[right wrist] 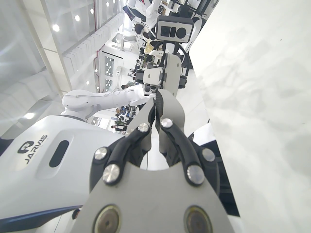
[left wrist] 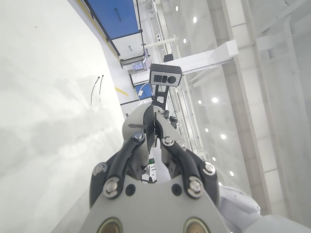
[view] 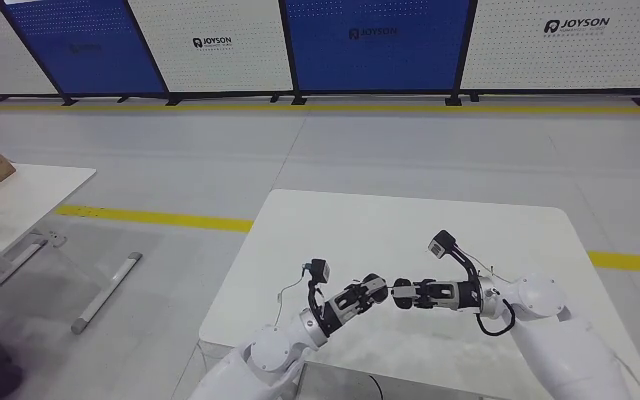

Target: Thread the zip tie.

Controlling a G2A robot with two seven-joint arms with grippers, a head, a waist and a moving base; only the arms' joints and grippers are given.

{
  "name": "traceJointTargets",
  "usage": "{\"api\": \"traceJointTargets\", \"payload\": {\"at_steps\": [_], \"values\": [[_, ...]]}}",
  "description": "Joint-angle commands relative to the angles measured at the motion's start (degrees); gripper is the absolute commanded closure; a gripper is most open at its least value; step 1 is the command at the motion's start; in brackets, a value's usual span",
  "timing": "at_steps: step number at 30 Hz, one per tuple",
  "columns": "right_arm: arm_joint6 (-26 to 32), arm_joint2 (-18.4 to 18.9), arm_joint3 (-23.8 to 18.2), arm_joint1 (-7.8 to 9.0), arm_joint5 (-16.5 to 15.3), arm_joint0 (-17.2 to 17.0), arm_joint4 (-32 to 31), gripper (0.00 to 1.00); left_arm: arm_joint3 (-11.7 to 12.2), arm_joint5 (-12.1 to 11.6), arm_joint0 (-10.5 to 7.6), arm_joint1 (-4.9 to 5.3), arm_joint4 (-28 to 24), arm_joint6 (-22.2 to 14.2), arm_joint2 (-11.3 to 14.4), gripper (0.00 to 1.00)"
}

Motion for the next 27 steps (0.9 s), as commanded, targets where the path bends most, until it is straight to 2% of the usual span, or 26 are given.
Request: {"api": "traceJointTargets", "payload": {"at_steps": [1, 3, 4, 5, 22, 27], "values": [[0.00, 0.00, 0.00, 0.00, 0.00, 0.00, 0.00, 1.00, -0.15, 0.00, 0.19, -0.06, 0.19, -0.10, -0.24, 1.00], [0.00, 0.00, 0.00, 0.00, 0.00, 0.00, 0.00, 1.00, -0.25, 0.00, 0.32, -0.13, 0.39, -0.14, -0.41, 1.00], [0.00, 0.00, 0.00, 0.00, 0.00, 0.00, 0.00, 0.65, -0.26, 0.00, 0.40, -0.16, 0.66, -0.09, -0.53, 1.00], [0.00, 0.00, 0.00, 0.00, 0.00, 0.00, 0.00, 0.00, -0.18, 0.00, 0.50, -0.19, 0.88, -0.17, -0.53, 1.00], [0.00, 0.00, 0.00, 0.00, 0.00, 0.00, 0.00, 0.00, 0.06, 0.00, 0.87, -0.57, 1.52, 0.29, -0.65, 1.00], [-2.95, 0.34, -1.42, 0.11, 0.83, -1.14, -0.75, 0.00, -0.27, 0.00, 1.13, -0.60, 1.77, 0.39, -0.41, 1.00]]}}
